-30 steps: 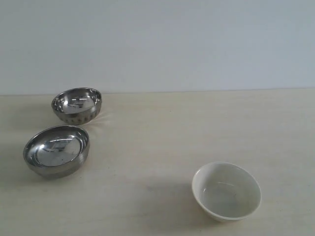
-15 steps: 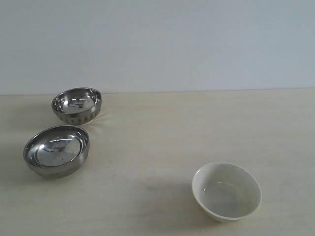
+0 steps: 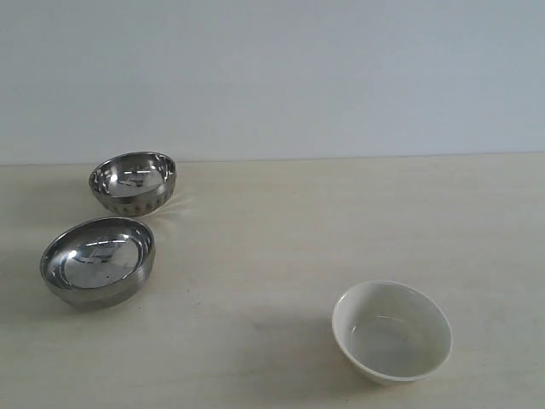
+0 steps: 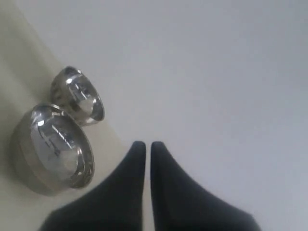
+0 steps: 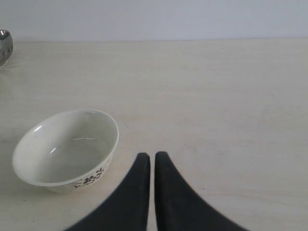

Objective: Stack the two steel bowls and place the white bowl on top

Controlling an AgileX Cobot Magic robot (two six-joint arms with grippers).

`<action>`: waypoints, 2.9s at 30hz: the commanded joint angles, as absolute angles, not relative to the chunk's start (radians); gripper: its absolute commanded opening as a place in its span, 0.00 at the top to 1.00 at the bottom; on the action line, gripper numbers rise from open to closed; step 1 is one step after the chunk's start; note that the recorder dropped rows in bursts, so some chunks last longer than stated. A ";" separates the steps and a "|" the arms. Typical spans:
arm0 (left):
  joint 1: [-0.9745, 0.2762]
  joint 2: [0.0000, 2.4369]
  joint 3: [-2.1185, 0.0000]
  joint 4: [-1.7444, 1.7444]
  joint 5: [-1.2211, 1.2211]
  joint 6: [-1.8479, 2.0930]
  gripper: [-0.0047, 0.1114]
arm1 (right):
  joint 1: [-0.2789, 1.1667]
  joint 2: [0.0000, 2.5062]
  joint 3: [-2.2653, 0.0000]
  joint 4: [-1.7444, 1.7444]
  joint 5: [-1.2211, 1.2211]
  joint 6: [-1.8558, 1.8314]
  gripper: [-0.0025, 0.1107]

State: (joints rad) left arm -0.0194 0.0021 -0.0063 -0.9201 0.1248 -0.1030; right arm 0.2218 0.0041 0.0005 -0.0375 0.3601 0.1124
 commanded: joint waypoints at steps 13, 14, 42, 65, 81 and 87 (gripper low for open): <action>-0.016 1.114 -0.881 -0.563 0.733 0.306 0.93 | 0.218 0.000 0.000 -0.040 0.357 0.112 0.98; -0.016 1.158 -0.892 -0.552 0.733 0.306 0.91 | 0.218 0.000 0.000 -0.040 0.357 0.112 0.98; -0.004 1.799 -1.083 -0.277 0.486 0.140 0.42 | 0.218 0.000 0.000 -0.040 0.357 0.112 0.98; -0.002 1.911 -1.083 -0.251 0.441 0.097 0.68 | 0.218 0.000 0.000 -0.040 0.357 0.112 0.98; -0.002 1.831 -1.083 -0.256 0.535 0.135 0.93 | 0.218 0.000 0.000 -0.040 0.357 0.112 0.98; -0.037 1.732 -1.083 -0.277 0.629 0.187 0.93 | 0.218 0.000 0.000 -0.040 0.357 0.112 0.98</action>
